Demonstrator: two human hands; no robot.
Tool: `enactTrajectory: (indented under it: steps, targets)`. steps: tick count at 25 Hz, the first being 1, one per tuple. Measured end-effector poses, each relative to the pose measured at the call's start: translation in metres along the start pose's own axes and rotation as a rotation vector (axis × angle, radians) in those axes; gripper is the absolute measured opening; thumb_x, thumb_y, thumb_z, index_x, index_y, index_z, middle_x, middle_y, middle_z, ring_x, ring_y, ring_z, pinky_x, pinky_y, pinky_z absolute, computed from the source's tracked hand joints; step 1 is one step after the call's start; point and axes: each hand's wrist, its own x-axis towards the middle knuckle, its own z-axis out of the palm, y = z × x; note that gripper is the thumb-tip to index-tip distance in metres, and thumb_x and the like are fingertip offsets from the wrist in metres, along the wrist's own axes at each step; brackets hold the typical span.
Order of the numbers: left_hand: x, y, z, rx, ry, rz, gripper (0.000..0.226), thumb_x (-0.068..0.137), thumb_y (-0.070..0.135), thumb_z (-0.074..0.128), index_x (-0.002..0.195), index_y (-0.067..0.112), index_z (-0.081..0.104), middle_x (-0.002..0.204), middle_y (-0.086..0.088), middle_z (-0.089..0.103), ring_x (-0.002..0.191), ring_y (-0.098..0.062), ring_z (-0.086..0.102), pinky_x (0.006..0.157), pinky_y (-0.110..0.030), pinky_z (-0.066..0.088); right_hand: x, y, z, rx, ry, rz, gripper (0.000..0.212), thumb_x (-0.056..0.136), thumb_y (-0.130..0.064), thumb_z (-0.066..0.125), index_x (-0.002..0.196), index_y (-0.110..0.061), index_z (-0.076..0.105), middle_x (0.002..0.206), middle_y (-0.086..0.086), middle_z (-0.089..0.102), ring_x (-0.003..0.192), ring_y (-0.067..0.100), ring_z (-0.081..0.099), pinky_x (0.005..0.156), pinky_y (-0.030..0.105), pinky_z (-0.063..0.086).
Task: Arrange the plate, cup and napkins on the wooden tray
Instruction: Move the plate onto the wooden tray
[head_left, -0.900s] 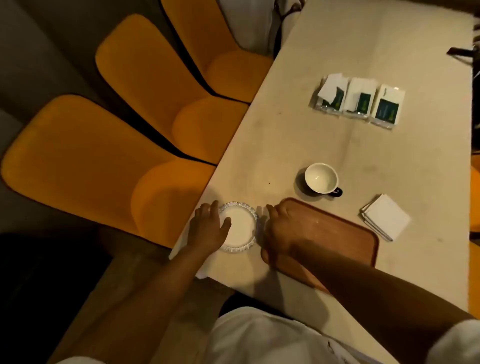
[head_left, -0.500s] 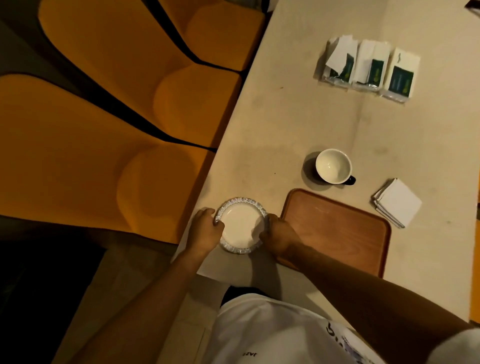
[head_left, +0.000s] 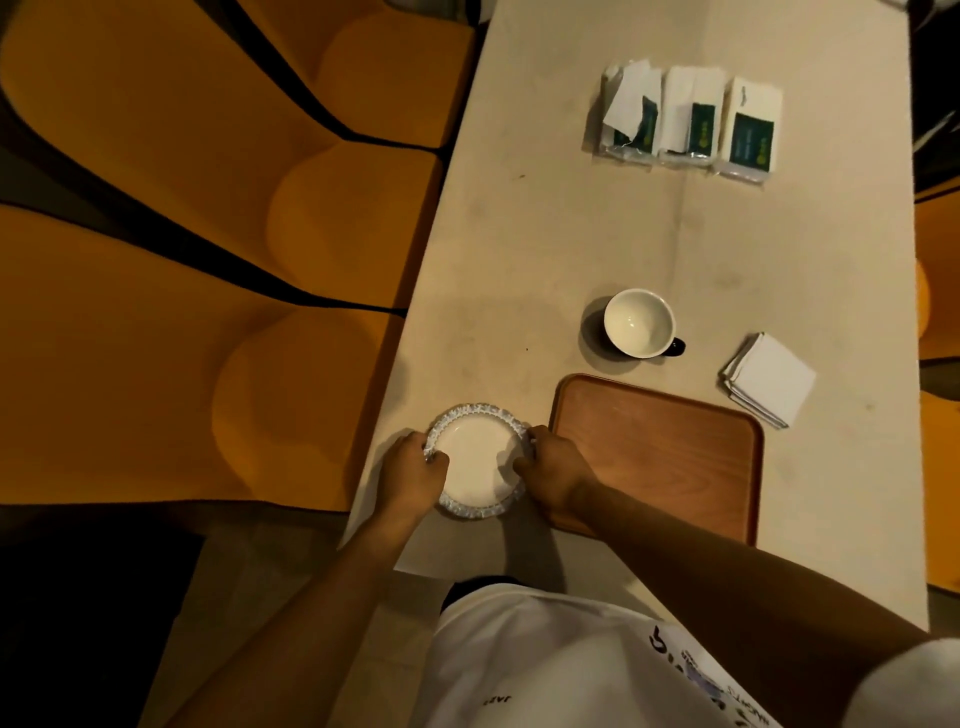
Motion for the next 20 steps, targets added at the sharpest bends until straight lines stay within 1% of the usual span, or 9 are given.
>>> enactTrajectory:
  steps: [2, 5, 6, 8, 11, 13, 15, 17, 20]
  targets:
    - [-0.001, 0.009, -0.001, -0.014, 0.002, 0.016, 0.013, 0.091, 0.012, 0.06, 0.099, 0.004, 0.066, 0.1, -0.015, 0.071, 0.078, -0.023, 0.058, 0.061, -0.027, 0.038, -0.005, 0.006, -0.008, 0.043, 0.047, -0.03, 0.034, 0.095, -0.02, 0.054, 0.127, -0.011, 0.053, 0.116, 0.01, 0.065, 0.102, 0.025, 0.062, 0.082, 0.029, 0.048]
    - [0.001, 0.039, 0.003, -0.03, -0.027, 0.046, 0.021, 0.094, 0.011, 0.056, 0.11, 0.005, 0.068, 0.105, -0.011, 0.072, 0.088, -0.024, 0.064, 0.073, -0.034, 0.052, -0.014, 0.027, -0.033, 0.12, 0.15, -0.046, 0.028, 0.098, -0.02, 0.05, 0.126, -0.015, 0.055, 0.113, 0.007, 0.067, 0.095, 0.02, 0.061, 0.08, 0.03, 0.049]
    - [0.003, 0.049, 0.007, -0.037, -0.046, 0.065, 0.021, 0.094, 0.01, 0.056, 0.109, 0.005, 0.069, 0.105, -0.011, 0.072, 0.09, -0.026, 0.066, 0.077, -0.039, 0.057, -0.016, 0.034, -0.042, 0.137, 0.187, -0.042, 0.029, 0.098, -0.018, 0.05, 0.126, -0.015, 0.055, 0.114, 0.007, 0.068, 0.096, 0.02, 0.06, 0.08, 0.03, 0.047]
    - [0.01, 0.07, 0.018, -0.041, -0.08, 0.116, 0.02, 0.091, 0.01, 0.056, 0.103, 0.005, 0.071, 0.103, -0.01, 0.074, 0.091, -0.029, 0.069, 0.079, -0.046, 0.061, -0.018, 0.051, -0.058, 0.17, 0.279, -0.039, 0.03, 0.096, -0.014, 0.051, 0.125, -0.015, 0.058, 0.116, 0.009, 0.068, 0.101, 0.024, 0.062, 0.083, 0.03, 0.046]
    - [0.017, 0.102, 0.041, 0.003, -0.118, 0.164, 0.022, 0.09, 0.012, 0.056, 0.103, 0.006, 0.073, 0.104, -0.011, 0.076, 0.095, -0.03, 0.07, 0.081, -0.04, 0.059, -0.017, 0.075, -0.077, 0.227, 0.373, -0.012, 0.028, 0.094, -0.01, 0.054, 0.121, -0.014, 0.062, 0.115, 0.008, 0.069, 0.101, 0.022, 0.061, 0.085, 0.03, 0.045]
    - [0.018, 0.119, 0.054, 0.054, -0.141, 0.164, 0.024, 0.09, 0.011, 0.056, 0.104, 0.007, 0.075, 0.104, -0.011, 0.076, 0.096, -0.031, 0.069, 0.081, -0.035, 0.055, -0.012, 0.091, -0.088, 0.239, 0.384, 0.025, 0.027, 0.094, -0.013, 0.055, 0.12, -0.013, 0.062, 0.117, 0.009, 0.07, 0.103, 0.024, 0.063, 0.086, 0.03, 0.046]
    - [0.019, 0.128, 0.064, 0.103, -0.163, 0.15, 0.023, 0.089, 0.012, 0.056, 0.102, 0.009, 0.075, 0.102, -0.011, 0.076, 0.094, -0.031, 0.069, 0.078, -0.034, 0.053, -0.009, 0.104, -0.094, 0.241, 0.379, 0.051, 0.027, 0.094, -0.014, 0.055, 0.12, -0.012, 0.062, 0.118, 0.01, 0.069, 0.106, 0.029, 0.064, 0.088, 0.033, 0.047]
    - [0.019, 0.131, 0.071, 0.145, -0.181, 0.139, 0.022, 0.088, 0.014, 0.054, 0.098, 0.01, 0.074, 0.098, -0.01, 0.076, 0.09, -0.03, 0.07, 0.077, -0.036, 0.055, -0.006, 0.113, -0.098, 0.249, 0.372, 0.05, 0.027, 0.094, -0.014, 0.055, 0.12, -0.011, 0.062, 0.119, 0.011, 0.069, 0.107, 0.03, 0.063, 0.089, 0.033, 0.047]
    - [0.018, 0.136, 0.079, 0.187, -0.192, 0.121, 0.021, 0.088, 0.014, 0.053, 0.094, 0.011, 0.072, 0.092, -0.009, 0.075, 0.084, -0.029, 0.07, 0.079, -0.042, 0.06, -0.002, 0.123, -0.102, 0.267, 0.364, 0.049, 0.025, 0.095, -0.016, 0.054, 0.119, -0.013, 0.063, 0.118, 0.009, 0.07, 0.105, 0.027, 0.064, 0.086, 0.03, 0.046]
